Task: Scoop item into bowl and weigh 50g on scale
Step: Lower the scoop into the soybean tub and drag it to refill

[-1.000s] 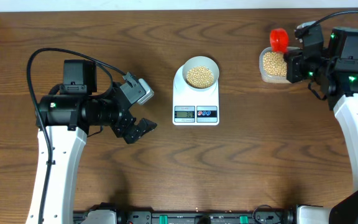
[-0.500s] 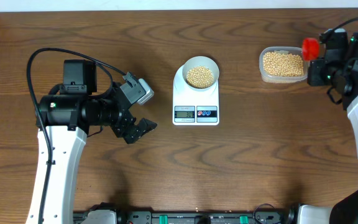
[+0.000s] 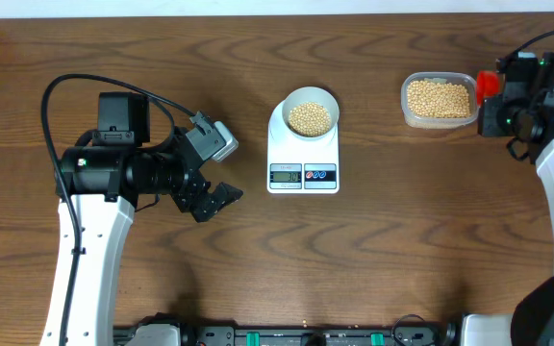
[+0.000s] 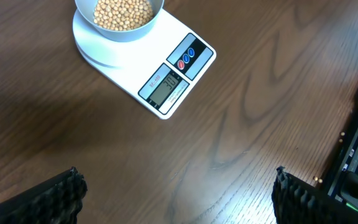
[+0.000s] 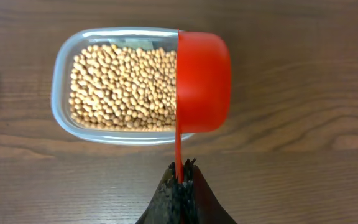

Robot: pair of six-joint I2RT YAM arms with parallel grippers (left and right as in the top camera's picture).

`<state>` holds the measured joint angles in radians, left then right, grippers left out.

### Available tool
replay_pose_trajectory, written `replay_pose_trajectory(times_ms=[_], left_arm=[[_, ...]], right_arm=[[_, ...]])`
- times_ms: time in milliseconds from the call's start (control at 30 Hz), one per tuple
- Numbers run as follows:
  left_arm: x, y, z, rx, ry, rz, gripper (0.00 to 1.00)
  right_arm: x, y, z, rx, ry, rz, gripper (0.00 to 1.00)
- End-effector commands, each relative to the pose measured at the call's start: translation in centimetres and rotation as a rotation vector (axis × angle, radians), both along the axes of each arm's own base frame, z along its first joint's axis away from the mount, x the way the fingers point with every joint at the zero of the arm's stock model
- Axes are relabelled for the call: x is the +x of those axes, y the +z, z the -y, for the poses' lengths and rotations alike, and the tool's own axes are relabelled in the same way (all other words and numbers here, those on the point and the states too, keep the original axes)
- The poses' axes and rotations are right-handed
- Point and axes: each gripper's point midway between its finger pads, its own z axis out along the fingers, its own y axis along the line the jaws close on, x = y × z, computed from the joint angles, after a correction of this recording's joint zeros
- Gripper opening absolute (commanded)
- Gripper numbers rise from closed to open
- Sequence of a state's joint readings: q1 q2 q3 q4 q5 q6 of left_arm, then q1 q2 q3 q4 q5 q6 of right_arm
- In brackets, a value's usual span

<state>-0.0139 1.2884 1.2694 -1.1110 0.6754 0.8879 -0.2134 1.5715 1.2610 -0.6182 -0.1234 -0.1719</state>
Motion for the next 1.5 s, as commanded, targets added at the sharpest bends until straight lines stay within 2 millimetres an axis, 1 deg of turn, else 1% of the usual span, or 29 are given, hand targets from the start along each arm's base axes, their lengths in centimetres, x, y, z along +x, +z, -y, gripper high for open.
replay_pose_trajectory(times_ms=[0,100,233,333,500,700,900,967,1067,1300,1467], left_arm=[[0.1,0.6,0.1,-0.013,0.001,0.012,0.98],[0.1,0.6,0.1,-0.013,0.001,0.012,0.98],[0.1,0.6,0.1,-0.013,0.001,0.012,0.98],[0.1,0.6,0.1,-0.013,0.001,0.012,0.98],[0.1,0.6,0.1,-0.013,0.001,0.012,0.98],[0.1,0.6,0.1,-0.013,0.001,0.012,0.98],[0.1,0.6,0.1,-0.013,0.001,0.012,0.98],[0.1,0.6,0.1,-0.013,0.001,0.012,0.98],[0.1,0.6,0.1,-0.013,0.001,0.012,0.98],[0.1,0.6,0.1,-0.013,0.001,0.012,0.98],[0.1,0.6,0.1,-0.013,0.001,0.012,0.98]], right_arm=[[0.1,-1.8,0.0,0.011,-0.016,-0.045,0.01],[0.5,-2.9,-0.6,0.031,0.002,-0.065,0.01],[1.5,-3.7,-1.6,0.063,0.038,-0.052,0.01],[2.0,-4.3,-1.8,0.061,0.044,-0.053,0.01],[2.1,-5.5,-1.8,0.069,0.042,-0.079,0.01],[2.2,-5.5,-2.7,0.112,0.071,-0.074,0.01],[2.2,-5.5,-2.7,0.115,0.071,-0.074,0.01],[2.2,-5.6,-3.1,0.136,0.076,-0.074,0.01],[2.2,-5.9,-3.7,0.167,0.089,-0.082,0.01],[2.2,-7.1,-4.2,0.181,0.092,-0.110,0.01],[2.2,-7.6,-5.4,0.221,0.125,-0.123,0.01]])
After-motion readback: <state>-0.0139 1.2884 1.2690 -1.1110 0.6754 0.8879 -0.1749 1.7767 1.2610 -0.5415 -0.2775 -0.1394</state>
